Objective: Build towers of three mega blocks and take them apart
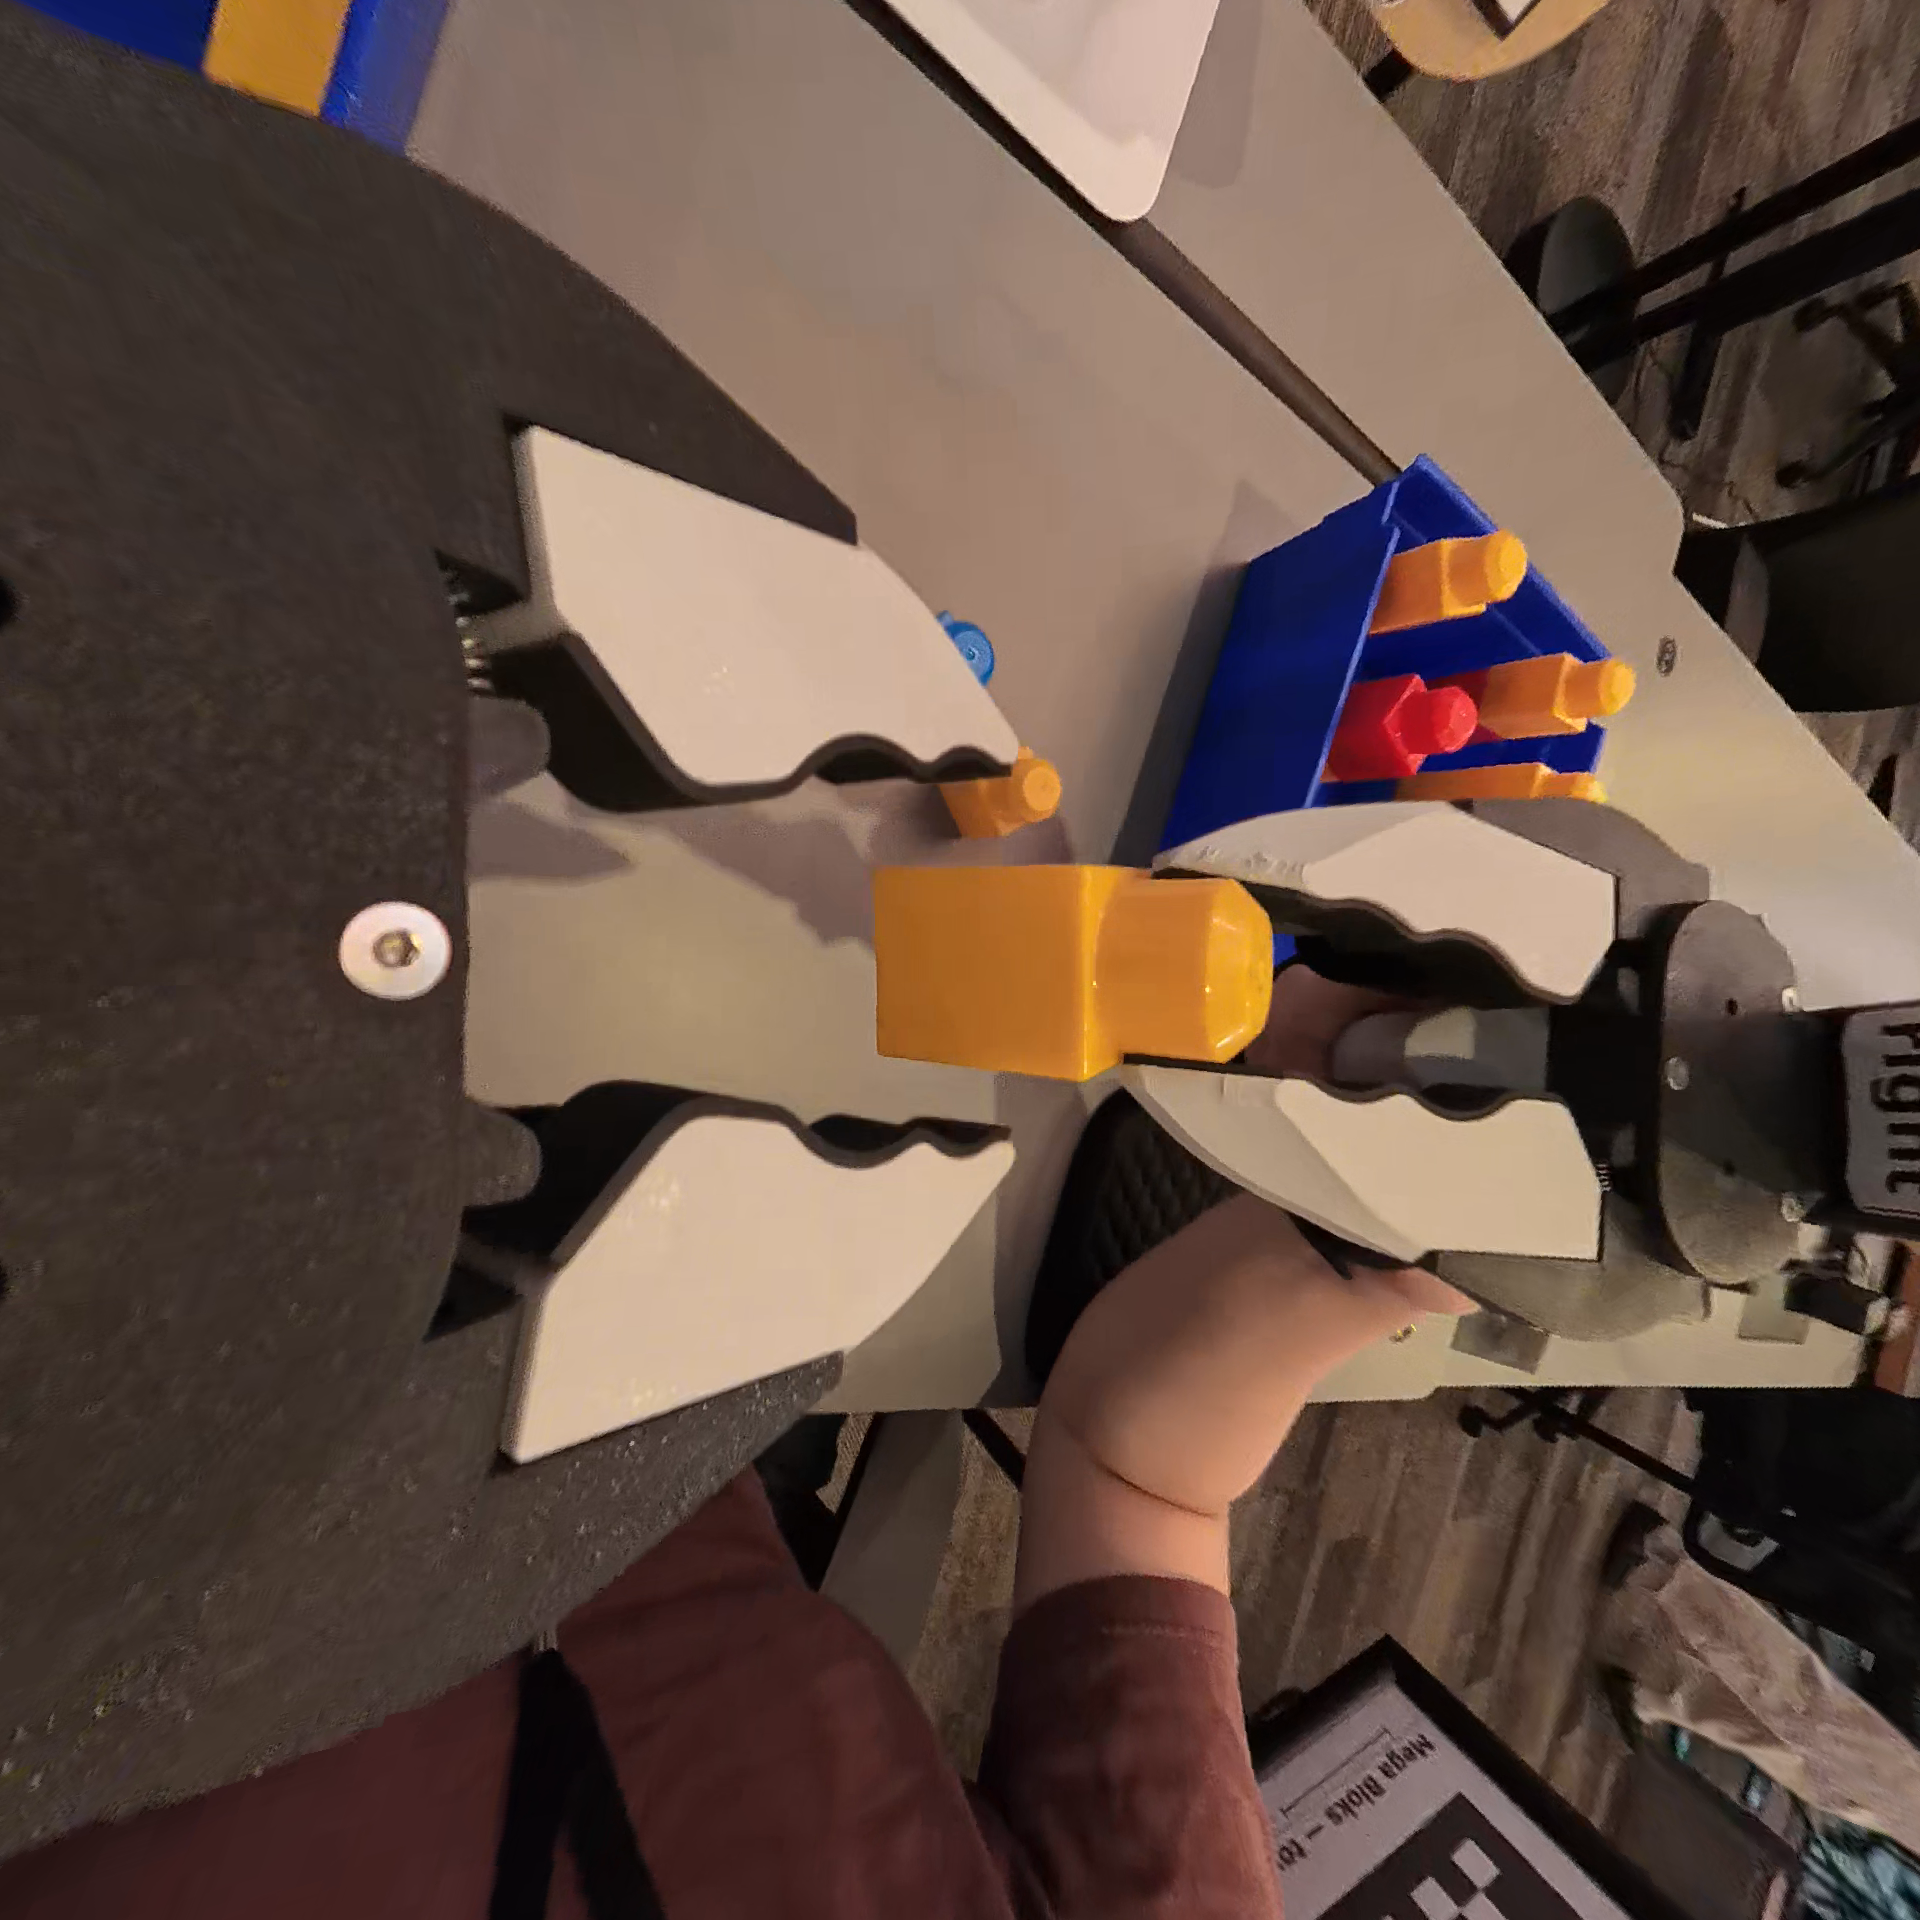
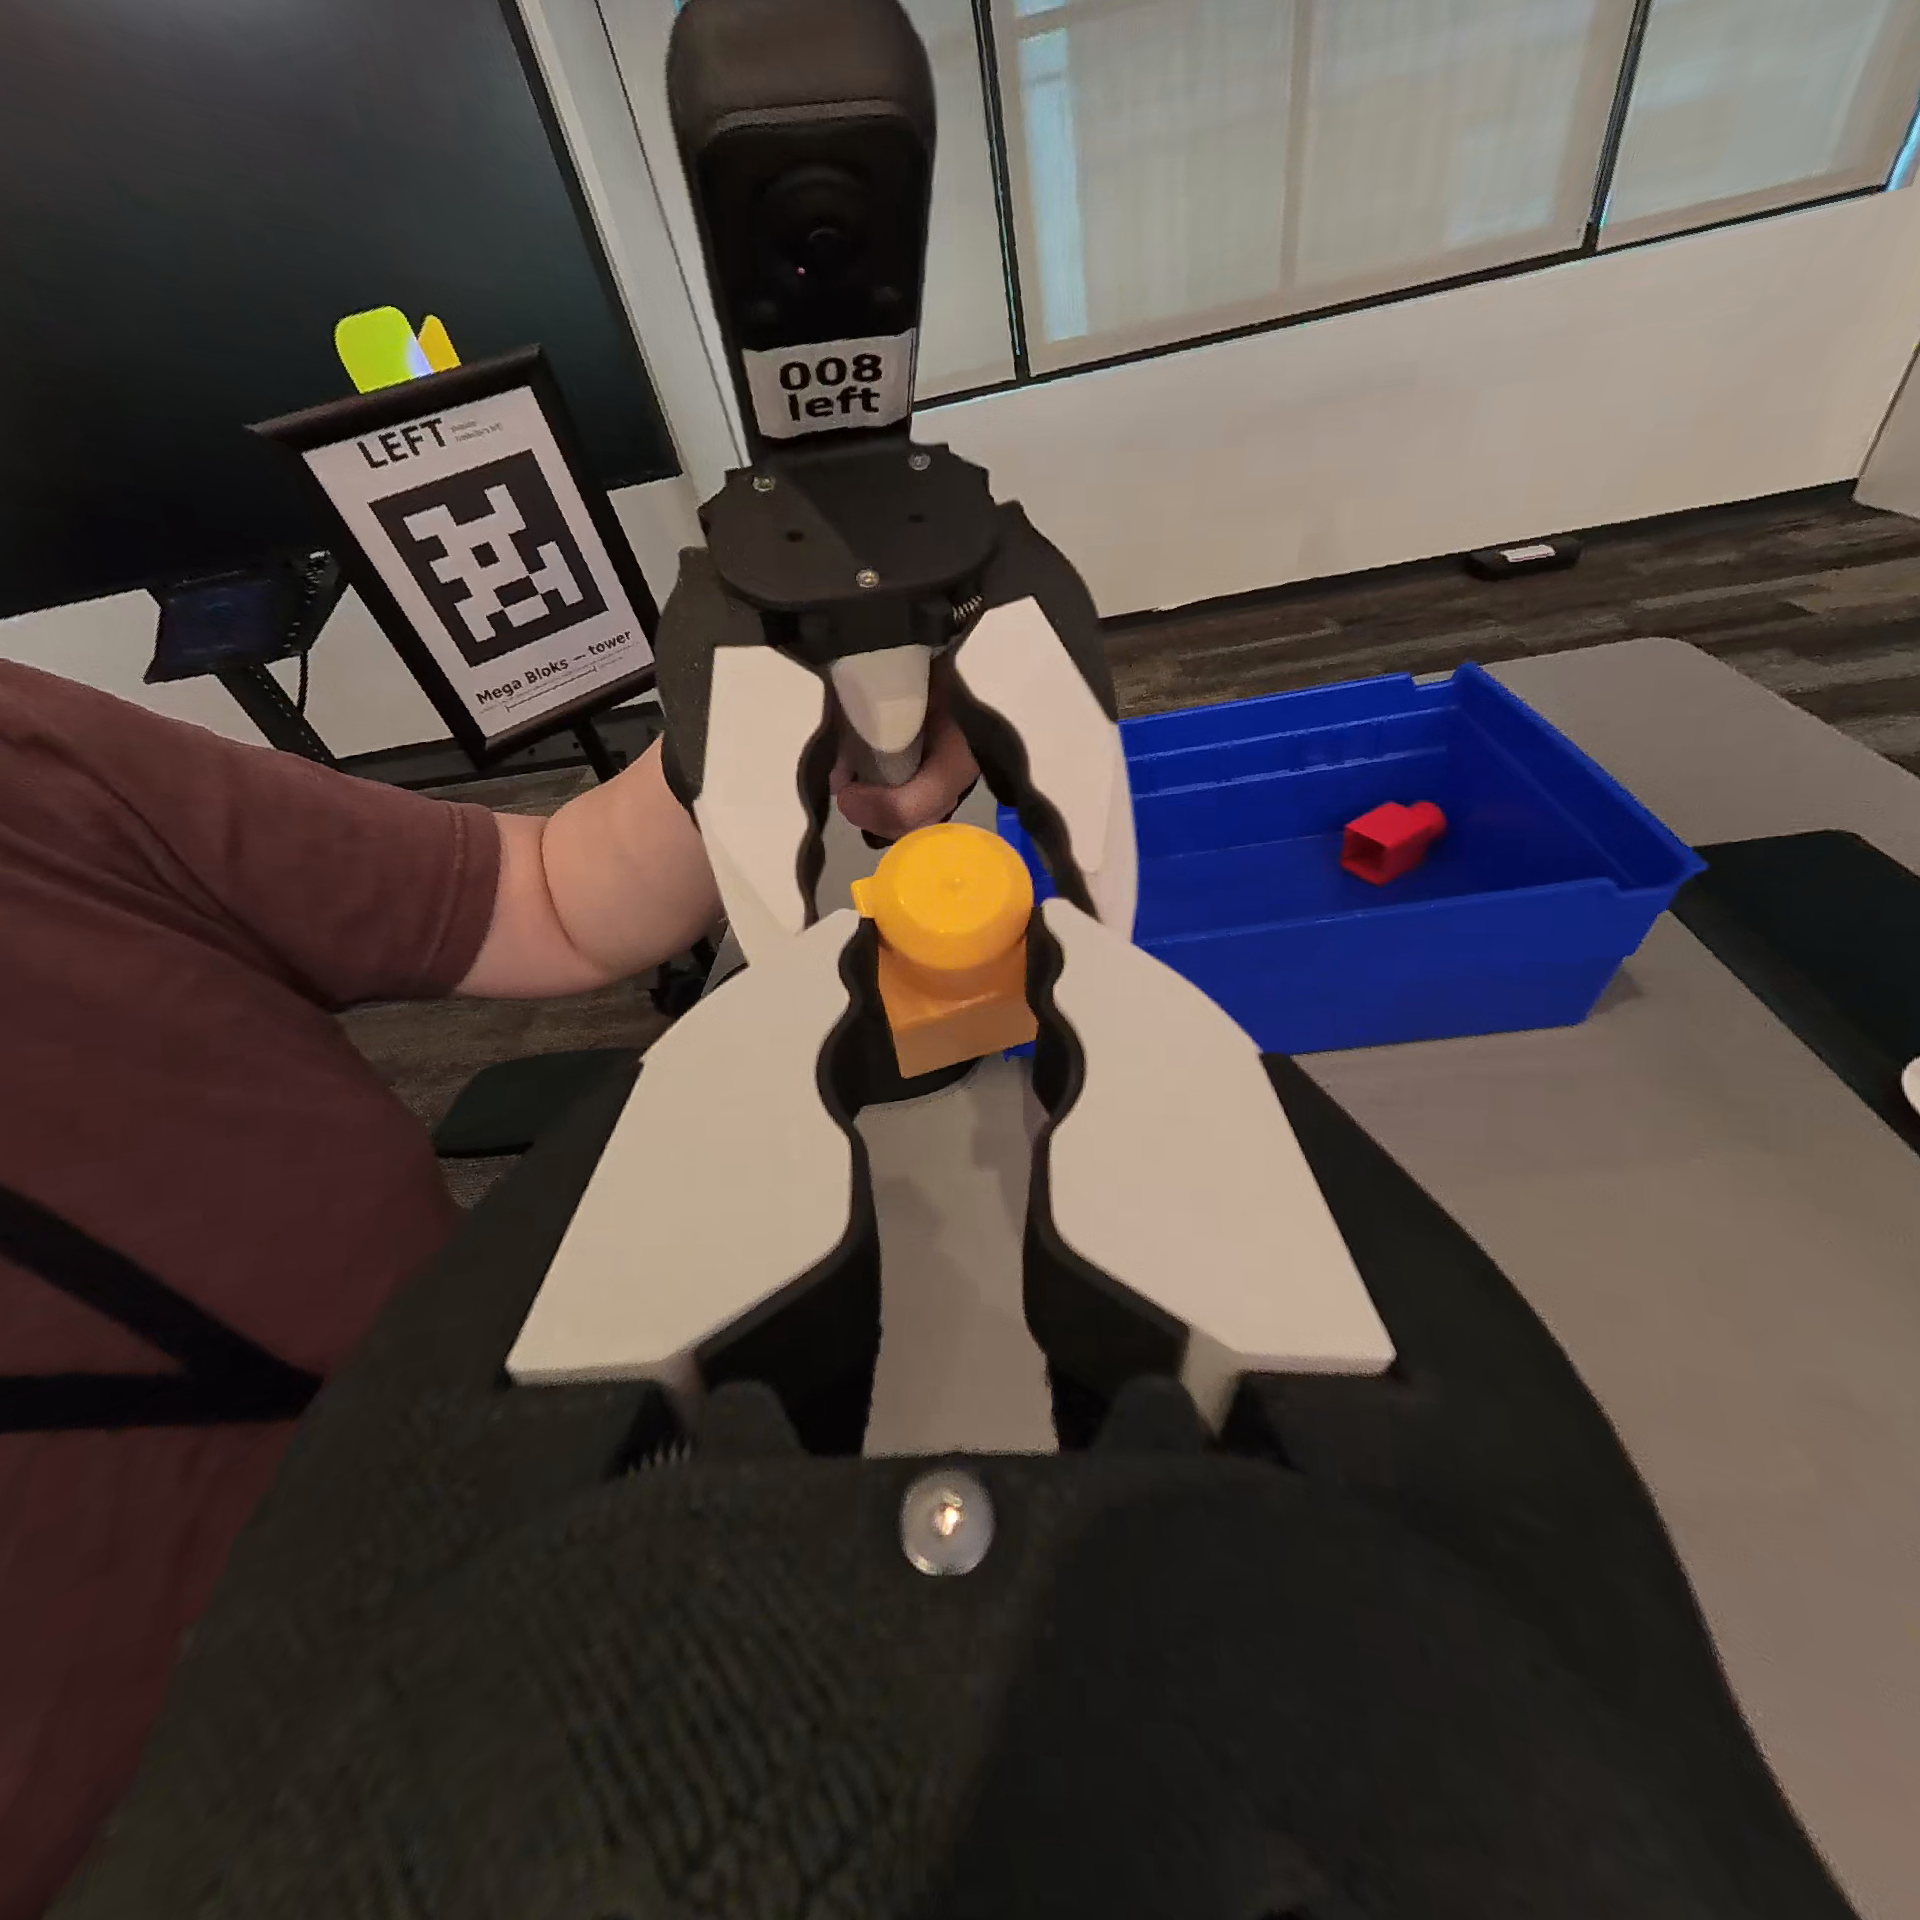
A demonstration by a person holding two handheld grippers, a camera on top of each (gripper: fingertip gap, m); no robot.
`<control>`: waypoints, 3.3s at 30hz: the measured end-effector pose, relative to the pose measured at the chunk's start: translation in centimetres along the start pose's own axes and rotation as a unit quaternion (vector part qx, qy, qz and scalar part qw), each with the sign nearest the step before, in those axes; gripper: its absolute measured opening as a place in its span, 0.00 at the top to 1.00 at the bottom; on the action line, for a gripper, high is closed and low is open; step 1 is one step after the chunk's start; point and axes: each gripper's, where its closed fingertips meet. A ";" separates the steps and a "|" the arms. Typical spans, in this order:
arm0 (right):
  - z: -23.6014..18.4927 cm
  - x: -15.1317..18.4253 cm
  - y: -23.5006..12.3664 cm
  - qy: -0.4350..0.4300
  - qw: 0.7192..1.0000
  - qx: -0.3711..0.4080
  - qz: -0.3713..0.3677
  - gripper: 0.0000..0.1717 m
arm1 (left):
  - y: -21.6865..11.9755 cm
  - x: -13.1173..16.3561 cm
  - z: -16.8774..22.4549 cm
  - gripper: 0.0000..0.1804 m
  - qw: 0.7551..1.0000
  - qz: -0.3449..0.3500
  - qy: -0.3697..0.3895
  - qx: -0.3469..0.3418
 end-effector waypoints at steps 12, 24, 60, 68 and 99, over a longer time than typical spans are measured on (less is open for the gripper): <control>2.4 0.1 -1.4 0.000 0.997 0.077 0.001 0.82 | 2.3 -0.3 -2.1 0.80 1.000 0.006 0.022 -0.017; 9.8 16.9 -8.9 0.026 0.851 0.508 -0.130 0.71 | -4.9 -6.8 -3.1 0.80 0.978 0.177 0.093 -0.055; -0.6 -4.9 2.3 0.007 0.975 0.106 -0.196 0.79 | -2.6 -2.7 0.4 0.81 0.985 0.098 0.050 0.135; 0.1 -6.1 2.9 0.007 0.989 0.109 -0.101 0.78 | -2.3 -3.1 0.8 0.80 0.979 0.112 0.006 0.172; 0.4 -1.5 2.1 0.024 0.983 0.066 -0.171 0.78 | -0.2 -0.3 0.9 0.81 0.977 0.025 -0.013 0.212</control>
Point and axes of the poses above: each gripper's, where its closed fingertips meet, y out along the fingers, x out of its underside, z = x × y across the jaws, and after that the axes turned 3 degrees about z, right-handed
